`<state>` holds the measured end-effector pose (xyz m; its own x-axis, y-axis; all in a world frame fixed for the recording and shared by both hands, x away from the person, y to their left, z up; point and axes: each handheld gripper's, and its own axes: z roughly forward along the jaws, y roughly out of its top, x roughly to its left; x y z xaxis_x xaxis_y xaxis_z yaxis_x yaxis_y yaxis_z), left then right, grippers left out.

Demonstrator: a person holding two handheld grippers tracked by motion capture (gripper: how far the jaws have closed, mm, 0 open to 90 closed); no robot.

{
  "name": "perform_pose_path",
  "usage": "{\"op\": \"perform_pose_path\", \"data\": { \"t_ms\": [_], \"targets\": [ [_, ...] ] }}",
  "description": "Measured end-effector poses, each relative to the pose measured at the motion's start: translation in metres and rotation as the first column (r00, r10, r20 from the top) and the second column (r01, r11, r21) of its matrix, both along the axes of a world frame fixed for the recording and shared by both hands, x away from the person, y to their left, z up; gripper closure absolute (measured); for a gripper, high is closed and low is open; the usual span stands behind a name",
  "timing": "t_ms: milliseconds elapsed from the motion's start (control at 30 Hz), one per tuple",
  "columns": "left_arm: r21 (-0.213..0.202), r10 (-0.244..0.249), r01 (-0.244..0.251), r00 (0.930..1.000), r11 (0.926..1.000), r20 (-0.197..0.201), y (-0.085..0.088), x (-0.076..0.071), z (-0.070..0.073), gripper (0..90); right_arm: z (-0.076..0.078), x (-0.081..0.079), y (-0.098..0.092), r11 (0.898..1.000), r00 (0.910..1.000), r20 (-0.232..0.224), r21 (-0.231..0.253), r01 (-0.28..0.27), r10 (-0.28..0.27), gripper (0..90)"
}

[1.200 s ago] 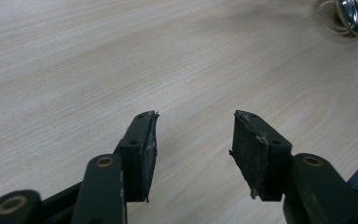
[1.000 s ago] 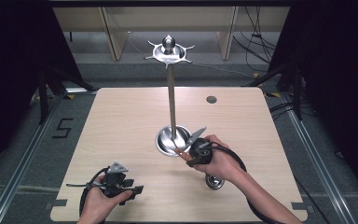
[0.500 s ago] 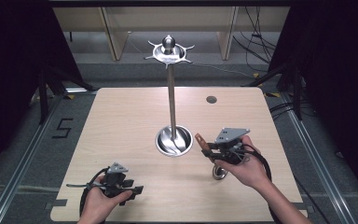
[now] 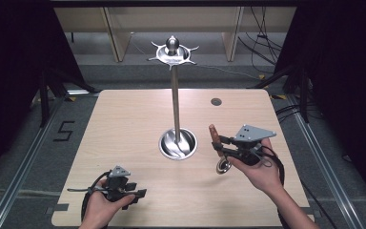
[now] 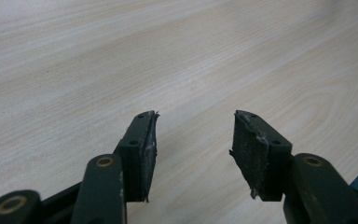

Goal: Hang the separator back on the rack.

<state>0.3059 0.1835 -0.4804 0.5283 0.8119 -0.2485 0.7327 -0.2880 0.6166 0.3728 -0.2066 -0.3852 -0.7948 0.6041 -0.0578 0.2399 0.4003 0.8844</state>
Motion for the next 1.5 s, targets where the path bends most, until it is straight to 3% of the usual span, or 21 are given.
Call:
{"op": "perform_pose_path", "data": {
  "t_ms": [67, 167, 200, 267, 300, 333, 467, 500, 533, 667, 700, 767, 833, 867, 933, 1067, 1233, 1333, 1367, 1400, 1500],
  "targets": [
    [-0.011, -0.007, 0.007, 0.9999, 0.9999, 0.009, 0.001, 0.000, 0.002, 48.8, 0.001, -0.002, 0.001, 1.000, 0.9996, -0.017, 0.013, 0.022, -0.022, 68.7],
    [-0.016, -0.004, 0.004, 0.9997, 0.9999, 0.022, 0.001, 0.000, 0.003, 48.6, 0.002, -0.002, 0.000, 1.000, 0.9998, -0.003, 0.018, 0.021, -0.021, 68.7],
    [-0.018, 0.008, -0.007, 0.9994, 0.9998, 0.033, 0.002, 0.000, 0.004, 48.4, 0.002, -0.004, 0.002, 0.998, 0.9991, -0.009, 0.045, 0.041, -0.041, 68.7],
    [-0.012, 0.014, -0.014, 0.9991, 0.9998, 0.039, 0.002, 0.000, 0.003, 48.0, 0.004, -0.004, 0.001, 0.999, 0.9990, -0.022, 0.039, 0.039, -0.038, 68.7],
    [-0.007, 0.018, -0.018, 0.9988, 0.9998, 0.046, 0.002, 0.000, 0.004, 47.6, 0.007, -0.003, 0.000, 0.998, 0.9994, 0.003, 0.046, 0.035, -0.035, 68.7],
    [-0.008, 0.016, -0.016, 0.9988, 0.9998, 0.047, 0.002, 0.000, 0.004, 47.5, 0.009, -0.005, 0.000, 0.998, 0.9992, -0.017, 0.057, 0.038, -0.037, 68.7],
    [-0.014, 0.005, -0.005, 0.9988, 0.9999, 0.048, 0.002, 0.000, 0.005, 46.9, 0.016, -0.005, -0.002, 0.995, 0.9987, -0.011, 0.083, 0.050, -0.049, 68.7],
    [-0.014, 0.004, -0.004, 0.9988, 0.9999, 0.048, 0.002, 0.000, 0.005, 46.8, 0.017, -0.003, -0.003, 0.996, 0.9987, 0.023, 0.083, 0.044, -0.046, 68.7],
    [-0.012, 0.003, -0.002, 0.9988, 0.9999, 0.049, 0.002, 0.000, 0.005, 46.7, 0.018, -0.004, -0.001, 0.993, 0.9984, 0.012, 0.100, 0.054, -0.056, 68.7],
    [-0.004, 0.001, -0.001, 0.9985, 1.0000, 0.055, 0.002, 0.001, 0.005, 46.6, 0.023, -0.002, -0.001, 0.994, 0.9984, 0.027, 0.097, 0.047, -0.050, 68.6],
    [-0.002, 0.004, -0.004, 0.9984, 1.0000, 0.057, 0.002, 0.001, 0.005, 46.5, 0.023, -0.002, 0.001, 0.992, 0.9979, 0.030, 0.118, 0.054, -0.058, 68.6],
    [-0.001, -0.009, 0.009, 0.9985, 1.0000, 0.053, 0.001, 0.001, 0.005, 46.5, 0.025, -0.003, 0.001, 0.992, 0.9989, -0.005, 0.113, 0.048, -0.047, 68.6],
    [-0.003, -0.004, 0.004, 0.9986, 1.0000, 0.053, 0.001, 0.001, 0.005, 46.5, 0.026, 0.000, 0.001, 0.994, 0.9987, 0.036, 0.103, 0.034, -0.038, 68.6],
    [0.000, -0.002, 0.002, 0.9985, 1.0000, 0.054, 0.001, 0.001, 0.005, 46.6, 0.027, -0.002, 0.003, 0.992, 0.9991, 0.006, 0.122, 0.040, -0.041, 68.7],
    [-0.001, -0.003, 0.003, 0.9983, 1.0000, 0.059, 0.001, 0.001, 0.005, 46.6, 0.028, -0.001, 0.003, 0.992, 0.9986, 0.033, 0.120, 0.038, -0.042, 68.6],
    [0.005, -0.013, 0.013, 0.9979, 0.9999, 0.064, 0.001, 0.001, 0.006, 46.6, 0.031, -0.003, 0.003, 0.990, 0.9991, 0.014, 0.134, 0.038, -0.040, 68.6],
    [0.001, -0.007, 0.007, 0.9970, 1.0000, 0.077, 0.001, 0.001, 0.007, 46.7, 0.037, -0.001, 0.000, 0.989, 0.9973, 0.060, 0.144, 0.034, -0.043, 68.6],
    [0.003, 0.010, -0.011, 0.9966, 0.9999, 0.082, 0.001, 0.002, 0.007, 46.7, 0.041, -0.003, -0.002, 0.987, 0.9971, 0.052, 0.155, 0.048, -0.056, 68.6],
    [0.003, -0.008, 0.008, 0.9972, 1.0000, 0.075, 0.002, 0.002, 0.007, 46.7, 0.042, -0.001, -0.003, 0.989, 0.9961, 0.074, 0.145, 0.037, -0.049, 68.7],
    [0.024, -0.022, 0.020, 0.9971, 0.9995, 0.073, 0.004, 0.002, 0.008, 46.7, 0.043, -0.003, -0.002, 0.986, 0.9971, 0.055, 0.159, 0.042, -0.052, 68.6],
    [0.020, -0.019, 0.018, 0.9970, 0.9997, 0.075, 0.004, 0.002, 0.008, 46.7, 0.045, -0.004, -0.002, 0.986, 0.9961, 0.068, 0.159, 0.046, -0.057, 68.6]
  ]
}}
